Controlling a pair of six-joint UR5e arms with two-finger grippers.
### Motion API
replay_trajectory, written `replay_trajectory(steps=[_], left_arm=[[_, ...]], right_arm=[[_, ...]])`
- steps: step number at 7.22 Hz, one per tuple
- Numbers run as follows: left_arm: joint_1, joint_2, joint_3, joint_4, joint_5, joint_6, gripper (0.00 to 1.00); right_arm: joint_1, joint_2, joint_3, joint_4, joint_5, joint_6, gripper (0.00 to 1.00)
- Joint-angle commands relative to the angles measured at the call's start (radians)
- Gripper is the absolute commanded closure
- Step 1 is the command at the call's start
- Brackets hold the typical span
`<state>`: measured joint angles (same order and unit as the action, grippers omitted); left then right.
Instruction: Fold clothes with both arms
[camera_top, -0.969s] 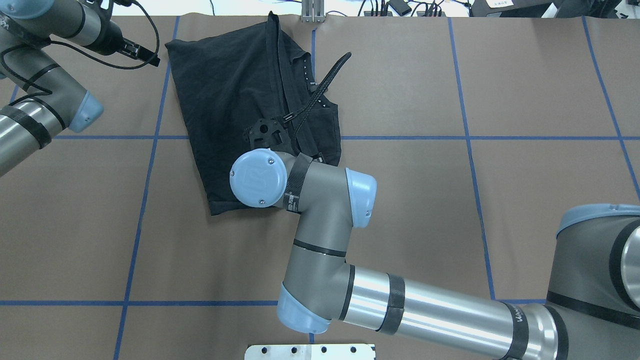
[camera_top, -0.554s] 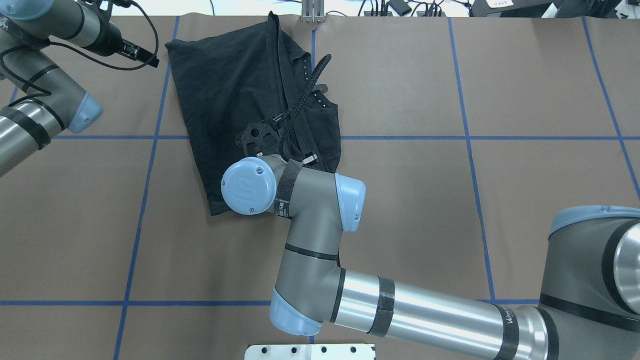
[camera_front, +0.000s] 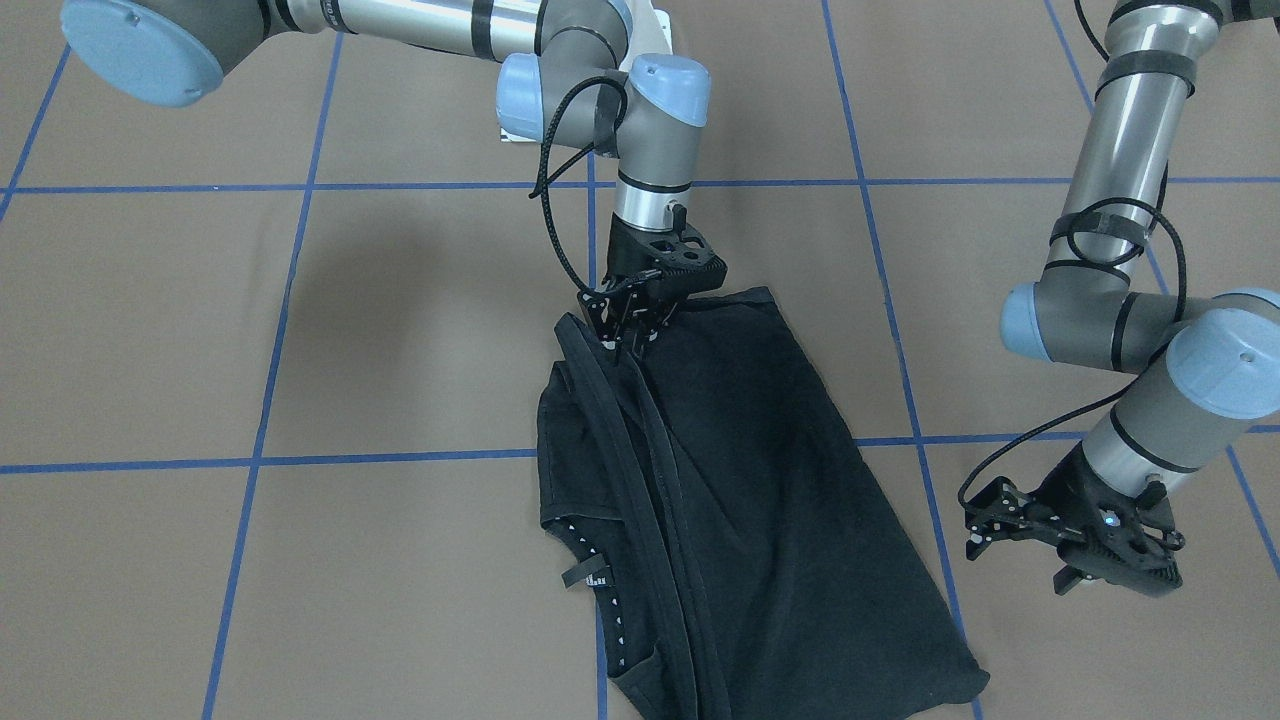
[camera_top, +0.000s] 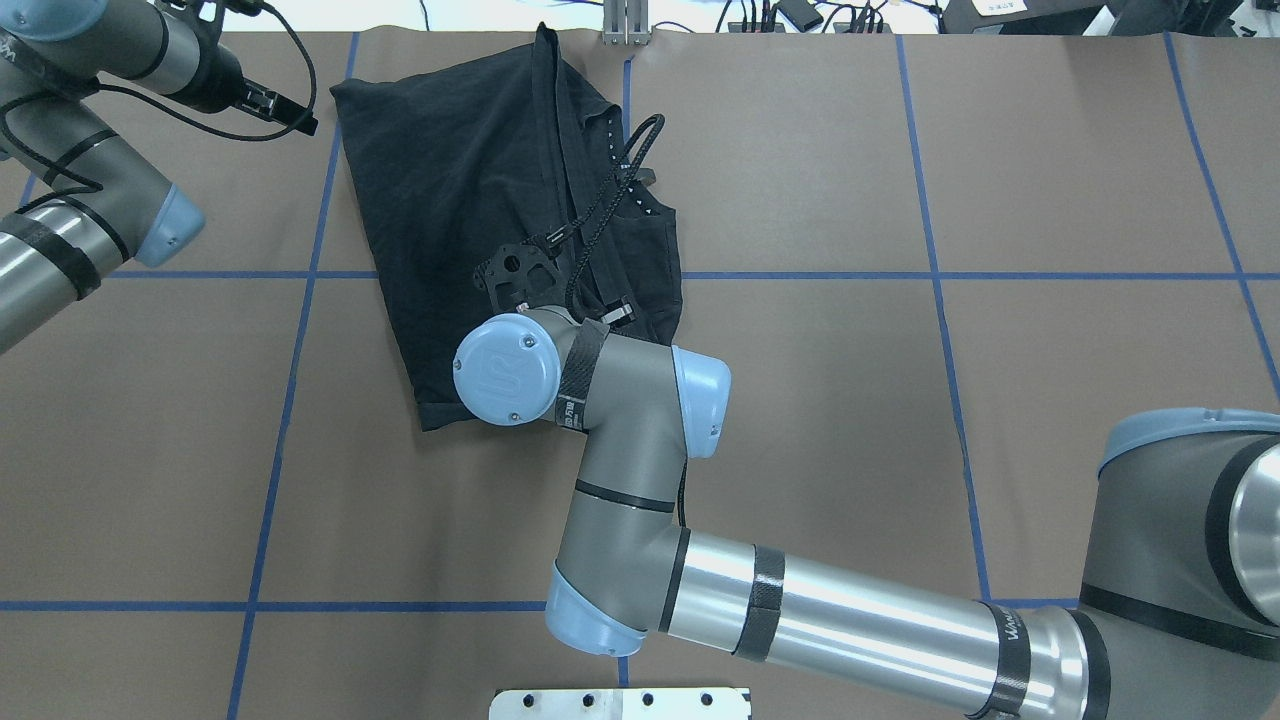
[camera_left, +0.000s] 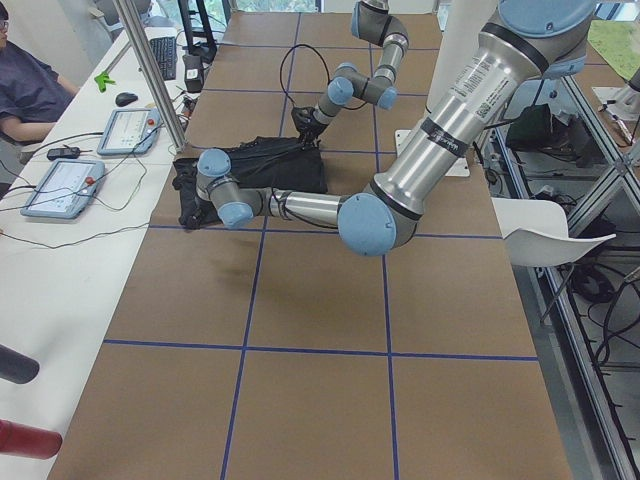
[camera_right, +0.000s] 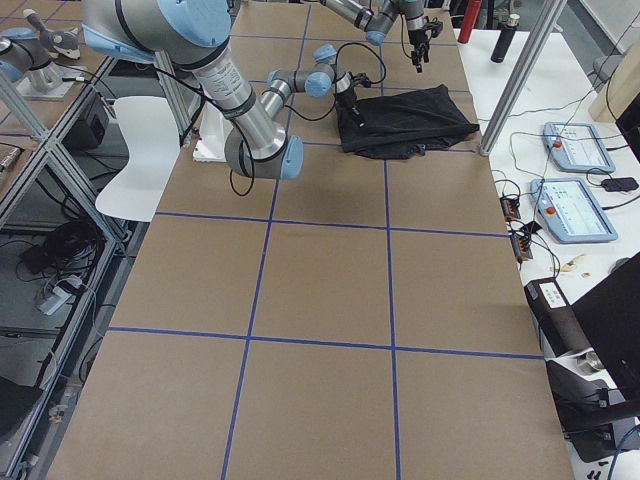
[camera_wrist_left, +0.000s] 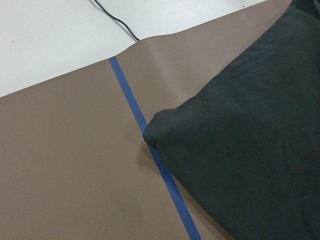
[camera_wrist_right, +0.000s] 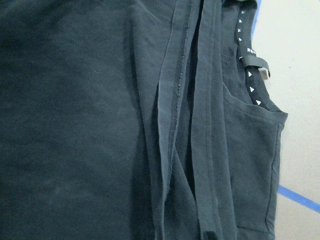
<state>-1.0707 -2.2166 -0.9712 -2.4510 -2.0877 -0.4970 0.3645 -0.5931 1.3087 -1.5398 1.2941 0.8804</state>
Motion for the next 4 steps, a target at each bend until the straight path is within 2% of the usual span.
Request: replay_trajectory(steps=[1,2,4], left_arm=[[0.0,0.0,0.0,0.0,0.0,0.0,0.0],[0.0,0.0,0.0,0.001,0.0,0.0,0.0],[0.0,0.0,0.0,0.001,0.0,0.0,0.0]], right_arm=[[0.001,0.001,-0.009,0.021,0.004,0.0,0.7],[0.002,0.001,-0.009,0.021,0.004,0.002,0.89],[0.002,-0.001,-0.009,0.021,0.005,0.0,0.87]])
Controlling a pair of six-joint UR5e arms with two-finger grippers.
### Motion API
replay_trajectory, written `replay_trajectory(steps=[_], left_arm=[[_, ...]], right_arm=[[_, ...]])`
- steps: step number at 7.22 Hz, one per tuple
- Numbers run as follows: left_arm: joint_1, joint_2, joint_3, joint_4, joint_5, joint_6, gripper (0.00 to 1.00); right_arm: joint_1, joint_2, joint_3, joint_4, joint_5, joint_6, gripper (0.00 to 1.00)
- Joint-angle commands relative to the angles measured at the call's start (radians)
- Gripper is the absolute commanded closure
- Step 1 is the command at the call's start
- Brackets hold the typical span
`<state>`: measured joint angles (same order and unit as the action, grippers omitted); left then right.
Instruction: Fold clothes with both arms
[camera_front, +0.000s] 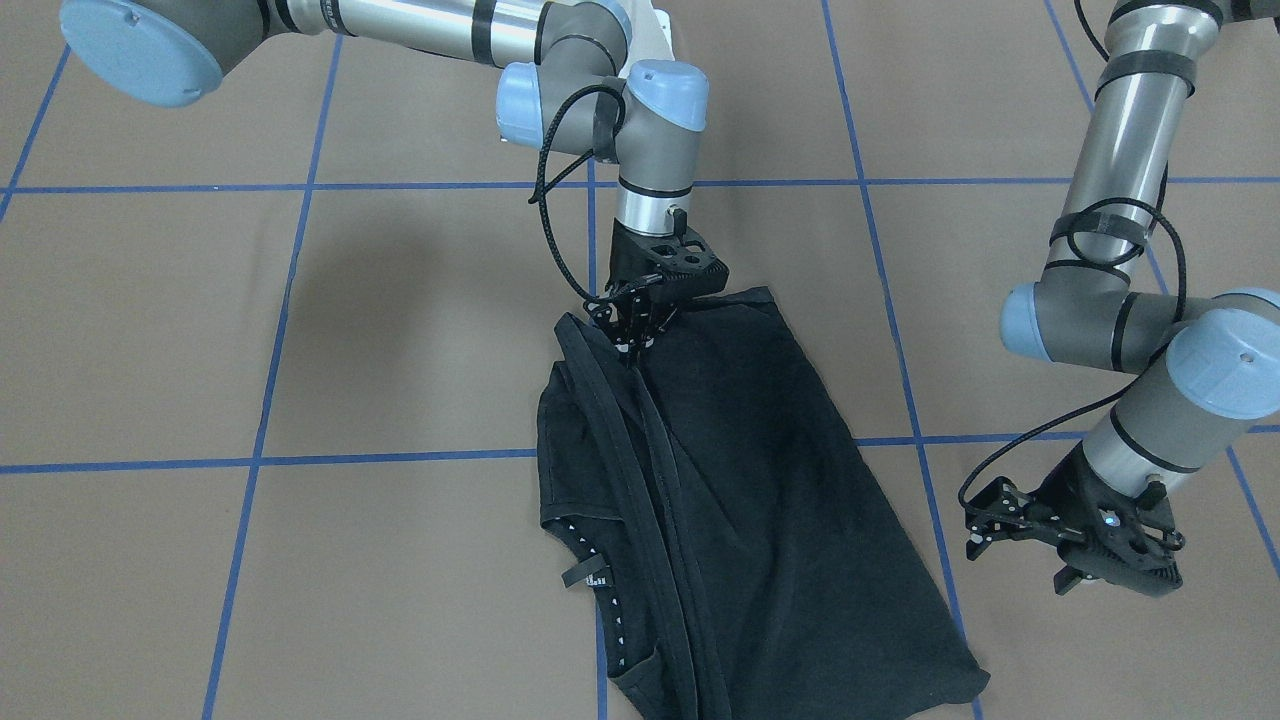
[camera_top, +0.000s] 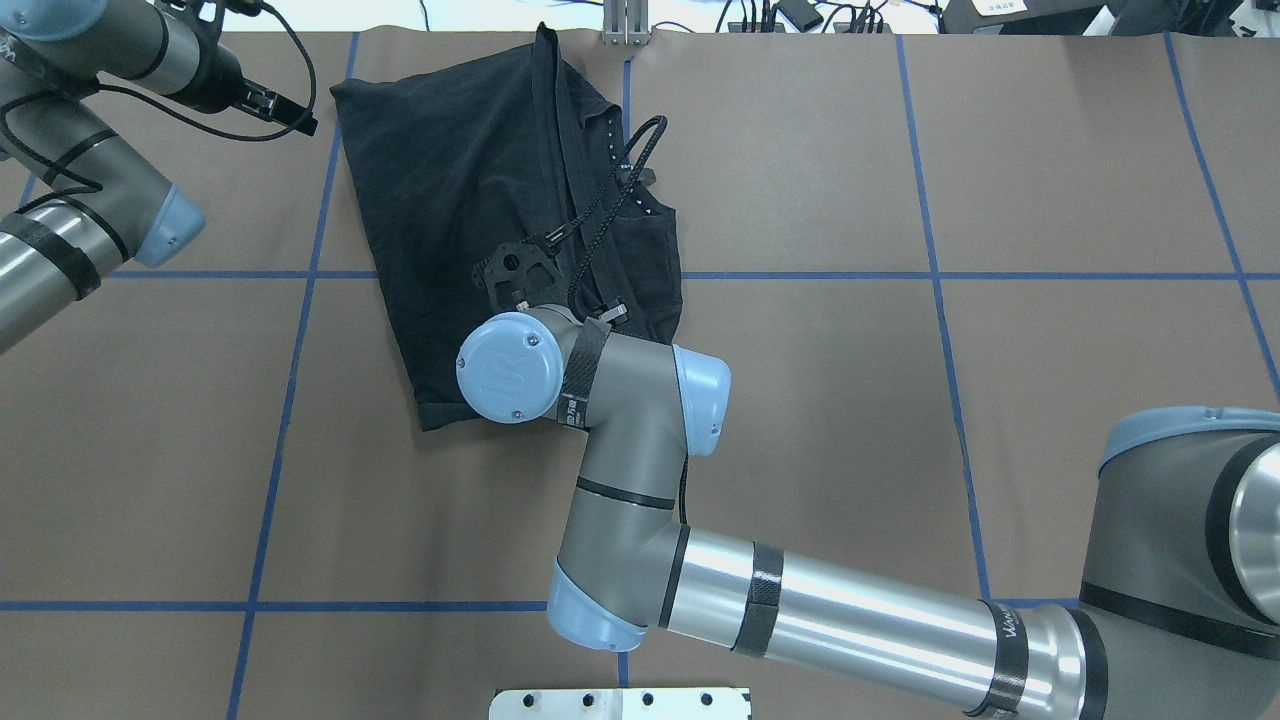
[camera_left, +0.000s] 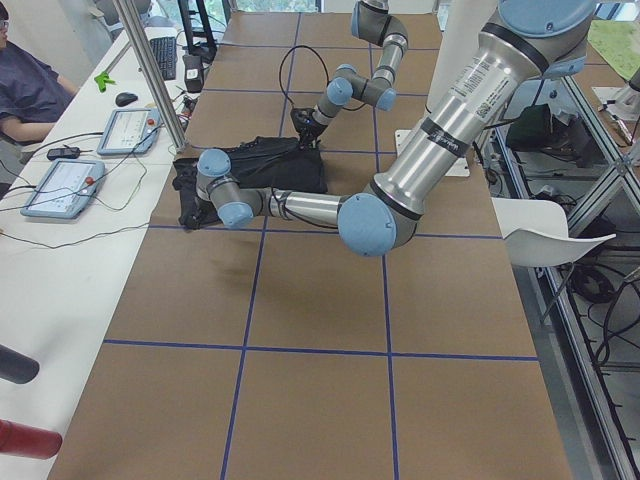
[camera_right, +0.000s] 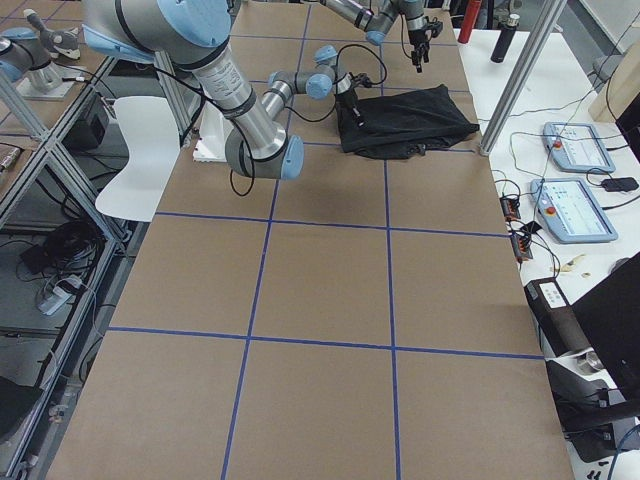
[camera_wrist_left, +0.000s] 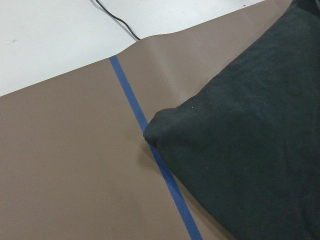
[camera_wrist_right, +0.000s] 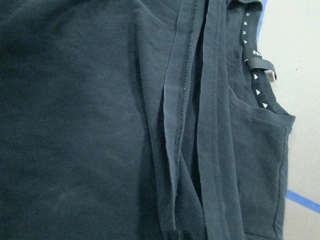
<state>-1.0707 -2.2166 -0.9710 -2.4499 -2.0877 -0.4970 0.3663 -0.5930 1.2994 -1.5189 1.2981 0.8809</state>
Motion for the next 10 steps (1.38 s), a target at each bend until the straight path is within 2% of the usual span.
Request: replay_trajectory(steps=[1,2,6,7,8,10], left_arm=[[0.0,0.0,0.0,0.0,0.0,0.0,0.0],[0.0,0.0,0.0,0.0,0.0,0.0,0.0],[0.0,0.0,0.0,0.0,0.0,0.0,0.0],[0.0,0.0,0.0,0.0,0.0,0.0,0.0],[0.0,0.0,0.0,0.0,0.0,0.0,0.0],[0.0,0.002,0.0,0.0,0.0,0.0,0.0]], right_arm=[[0.0,-0.002,-0.002,0.0,0.001,0.001,0.85],[0.0,-0.002,-0.002,0.0,0.003,0.001,0.82],[0.002,-0.002,-0.002,0.002,0.007,0.001,0.82],[0.002,-0.002,0.0,0.002,0.016,0.001,0.77],[0.002,-0.001,0.0,0.002,0.023,0.001,0.68],[0.002,-0.001,0.0,0.002,0.032,0.001,0.66]])
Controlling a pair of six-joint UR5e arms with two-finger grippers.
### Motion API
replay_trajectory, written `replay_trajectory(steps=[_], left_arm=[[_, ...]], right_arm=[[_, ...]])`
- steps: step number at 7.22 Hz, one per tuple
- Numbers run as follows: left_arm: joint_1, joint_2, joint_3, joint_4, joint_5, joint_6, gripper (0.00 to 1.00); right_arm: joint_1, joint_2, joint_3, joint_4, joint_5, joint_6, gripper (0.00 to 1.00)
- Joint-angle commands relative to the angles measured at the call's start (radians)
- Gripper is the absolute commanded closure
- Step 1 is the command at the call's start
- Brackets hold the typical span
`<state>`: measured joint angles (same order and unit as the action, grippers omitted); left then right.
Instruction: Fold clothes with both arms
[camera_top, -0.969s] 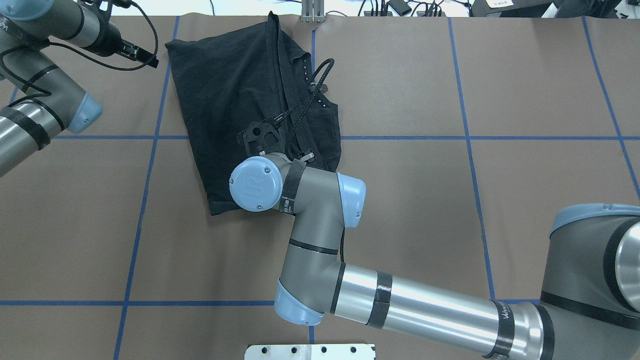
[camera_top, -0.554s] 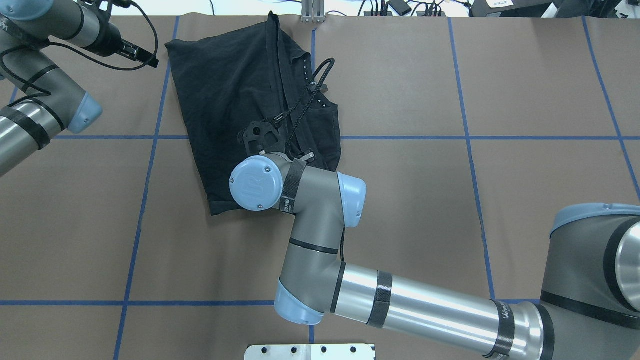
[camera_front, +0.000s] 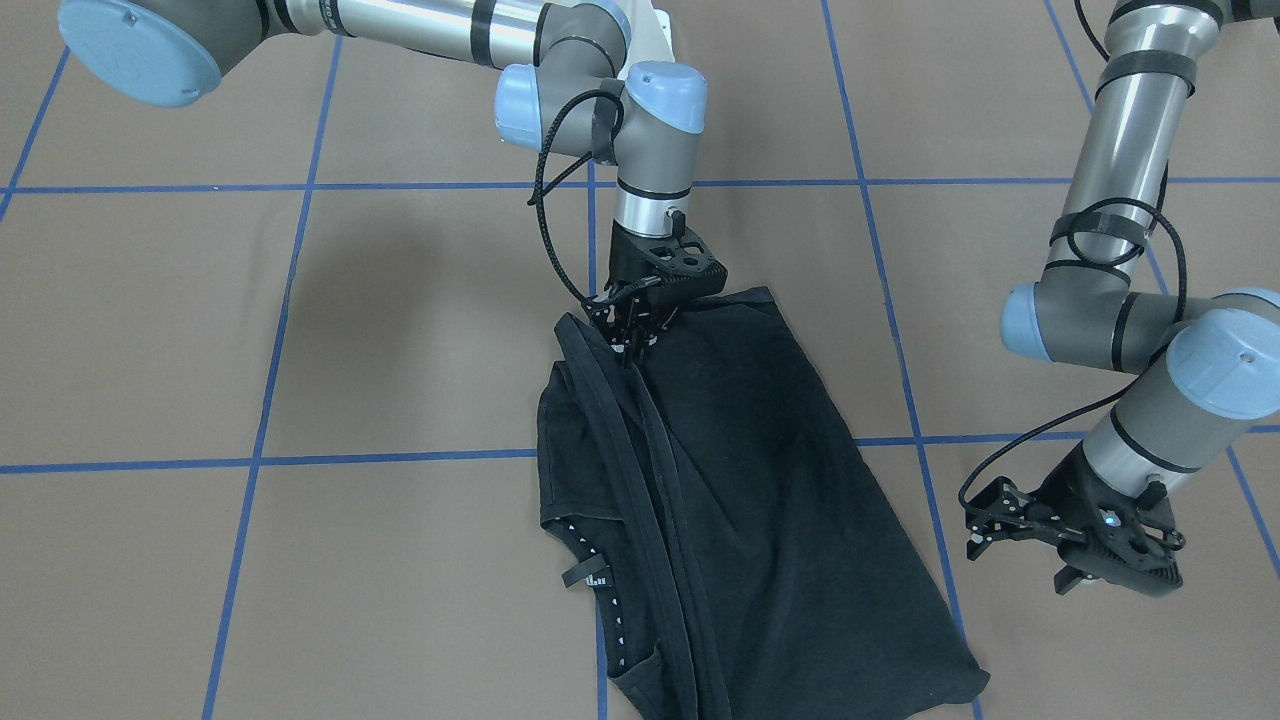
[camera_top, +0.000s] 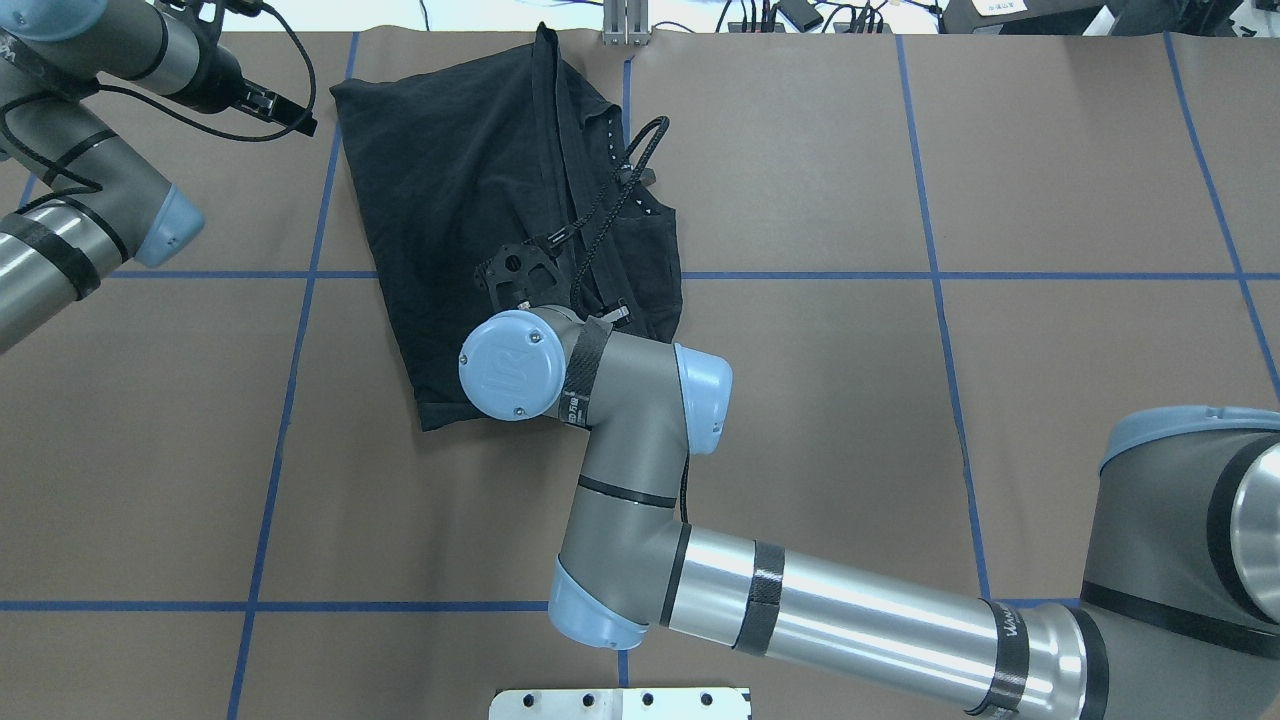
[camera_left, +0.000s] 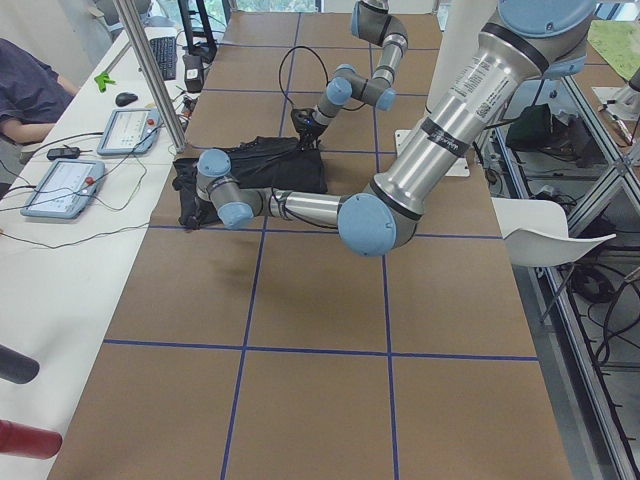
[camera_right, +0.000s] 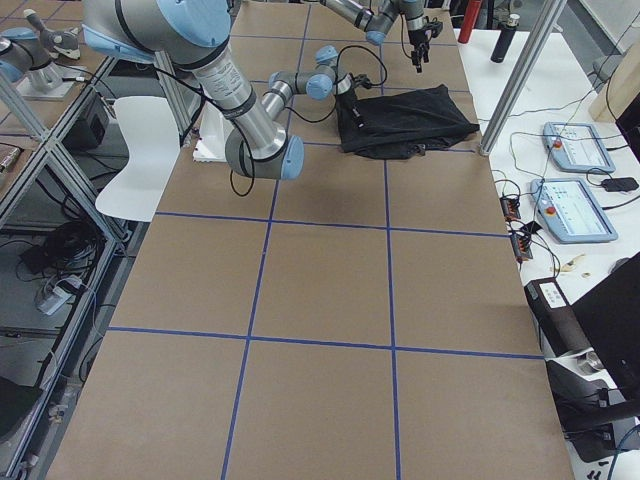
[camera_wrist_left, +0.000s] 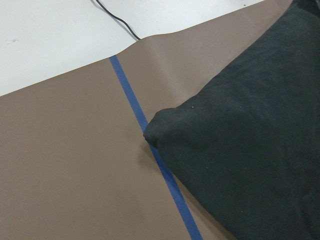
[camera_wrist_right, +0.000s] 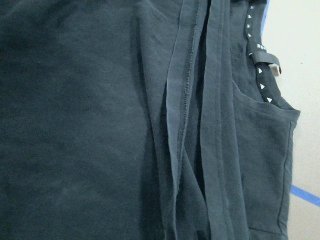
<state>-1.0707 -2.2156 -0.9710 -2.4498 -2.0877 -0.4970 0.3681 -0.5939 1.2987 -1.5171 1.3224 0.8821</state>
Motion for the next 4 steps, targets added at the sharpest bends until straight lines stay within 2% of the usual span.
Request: replay_trajectory(steps=[1,2,4], left_arm=[[0.0,0.001,0.0,-0.002,0.0,0.0,0.0],[0.0,0.001,0.0,0.0,0.0,0.0,0.0],[0.0,0.001,0.0,0.0,0.0,0.0,0.0]], right_arm=[[0.002,0.0,-0.001,0.0,0.008,0.0,0.66],[0.002,-0.001,-0.001,0.0,0.008,0.0,0.67],[0.003,-0.003,-0.001,0.0,0.012,0.0,0.78]])
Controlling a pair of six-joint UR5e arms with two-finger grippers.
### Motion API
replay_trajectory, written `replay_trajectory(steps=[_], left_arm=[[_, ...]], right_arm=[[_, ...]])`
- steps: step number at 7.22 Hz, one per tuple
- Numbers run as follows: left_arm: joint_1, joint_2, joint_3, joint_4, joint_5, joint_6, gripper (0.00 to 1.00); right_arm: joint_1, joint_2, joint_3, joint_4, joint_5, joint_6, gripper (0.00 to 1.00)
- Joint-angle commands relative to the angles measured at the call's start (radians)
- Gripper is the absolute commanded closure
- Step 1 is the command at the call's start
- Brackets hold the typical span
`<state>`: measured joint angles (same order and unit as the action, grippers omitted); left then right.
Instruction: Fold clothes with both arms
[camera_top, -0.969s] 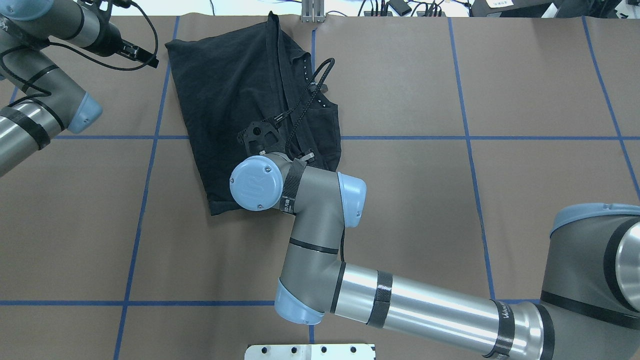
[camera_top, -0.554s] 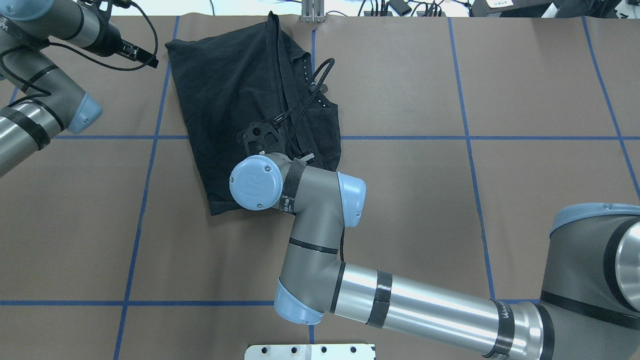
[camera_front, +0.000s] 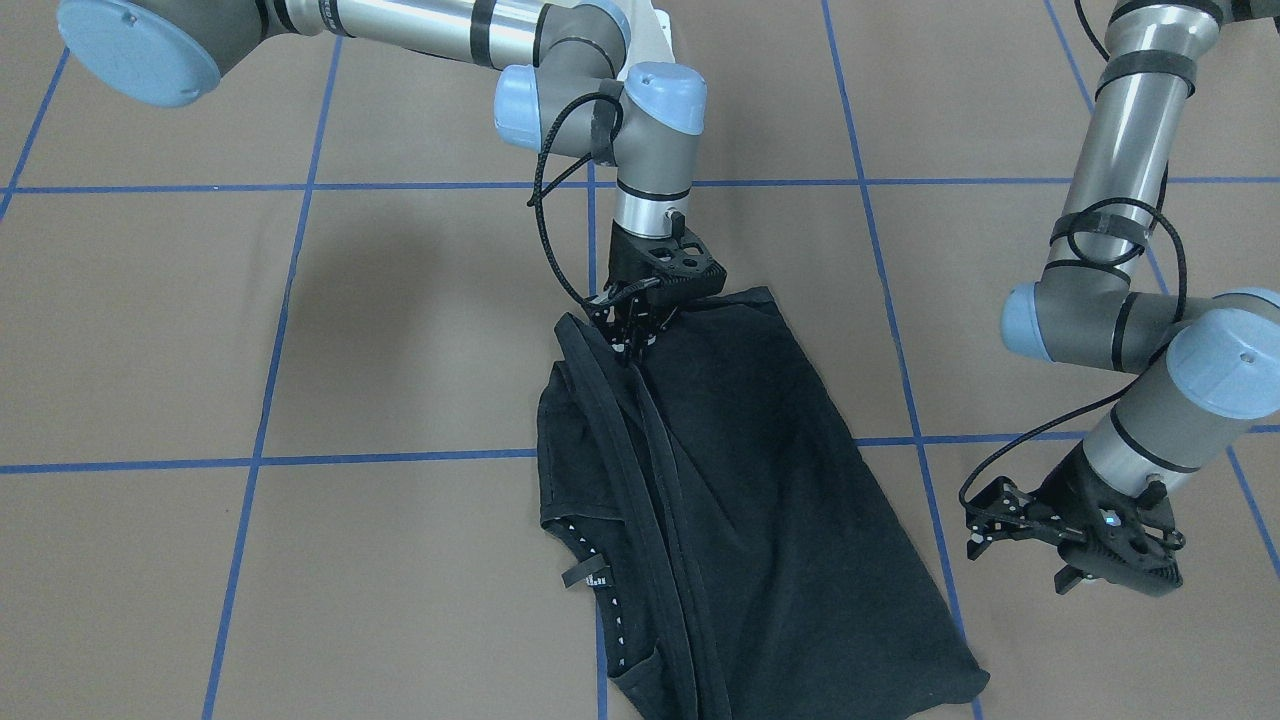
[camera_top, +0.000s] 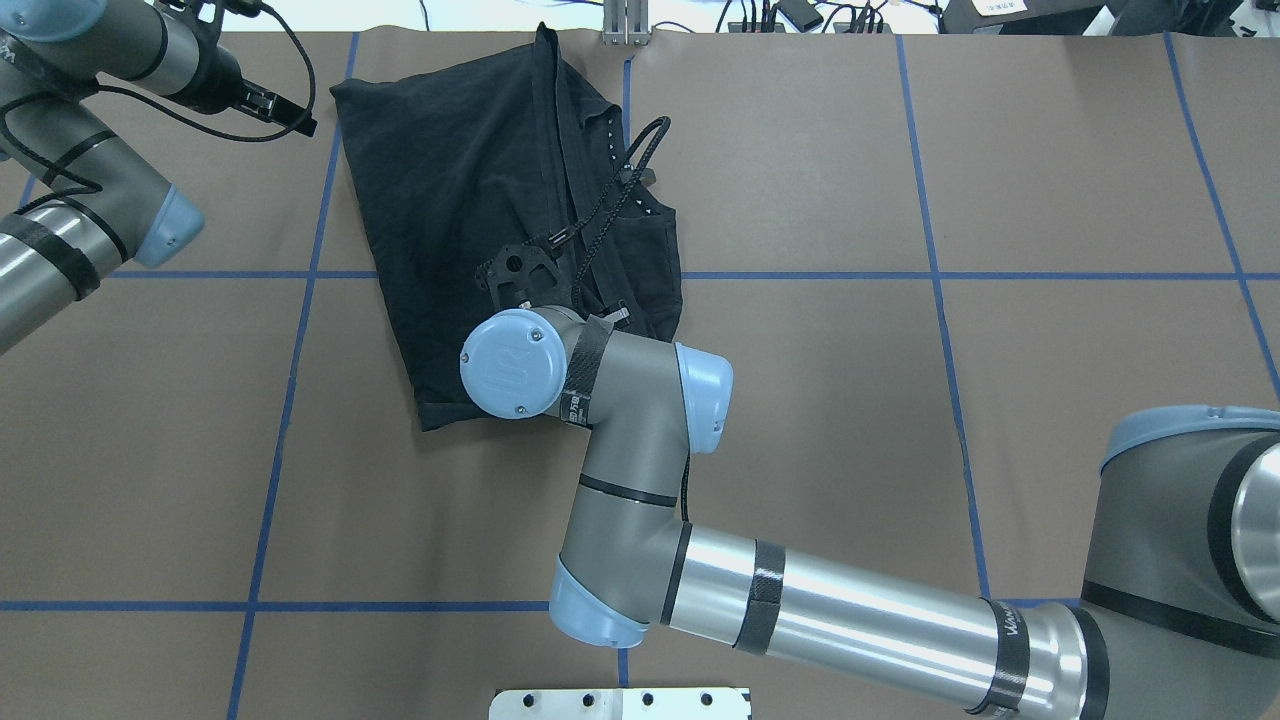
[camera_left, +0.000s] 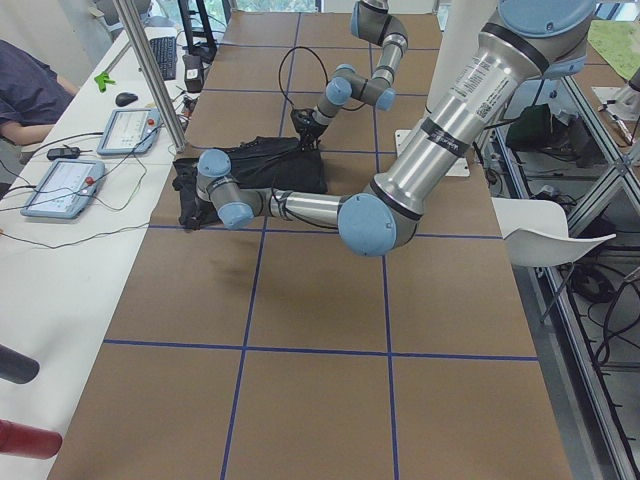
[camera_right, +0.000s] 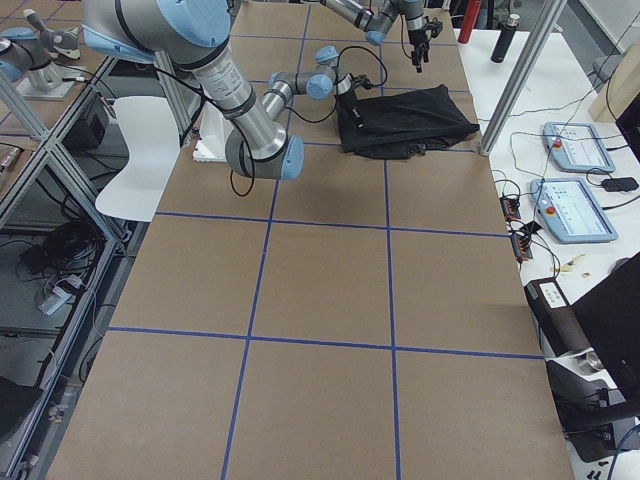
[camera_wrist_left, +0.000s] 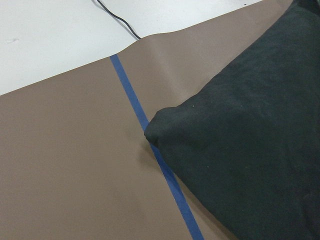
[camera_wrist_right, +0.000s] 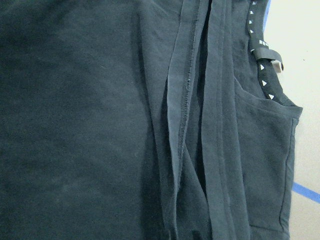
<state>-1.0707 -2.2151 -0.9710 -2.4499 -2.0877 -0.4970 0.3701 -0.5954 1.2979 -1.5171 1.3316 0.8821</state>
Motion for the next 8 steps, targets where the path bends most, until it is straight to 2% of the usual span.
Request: replay_trajectory(steps=[1,2,4,6,7,8], left_arm=[[0.0,0.0,0.0,0.0,0.0,0.0,0.0],[0.0,0.0,0.0,0.0,0.0,0.0,0.0],[0.0,-0.001,-0.002,-0.001,0.0,0.0,0.0],[0.0,-0.002,-0.002,-0.001,0.0,0.0,0.0],[0.0,-0.002,-0.002,0.0,0.0,0.0,0.0],[0.0,-0.003,-0.003,0.0,0.0,-0.002,0.0]], right_arm=[[0.001,-0.001,0.0,0.0,0.006,0.0,0.88],[0.007,0.0,0.0,0.002,0.012,0.0,1.0],[0.036,0.0,0.014,0.002,0.064,0.008,1.0],[0.081,-0.042,0.017,0.002,0.066,0.008,1.0],[0.079,-0.107,0.065,0.002,0.064,0.026,1.0],[0.076,-0.198,0.157,0.002,0.066,0.041,1.0]])
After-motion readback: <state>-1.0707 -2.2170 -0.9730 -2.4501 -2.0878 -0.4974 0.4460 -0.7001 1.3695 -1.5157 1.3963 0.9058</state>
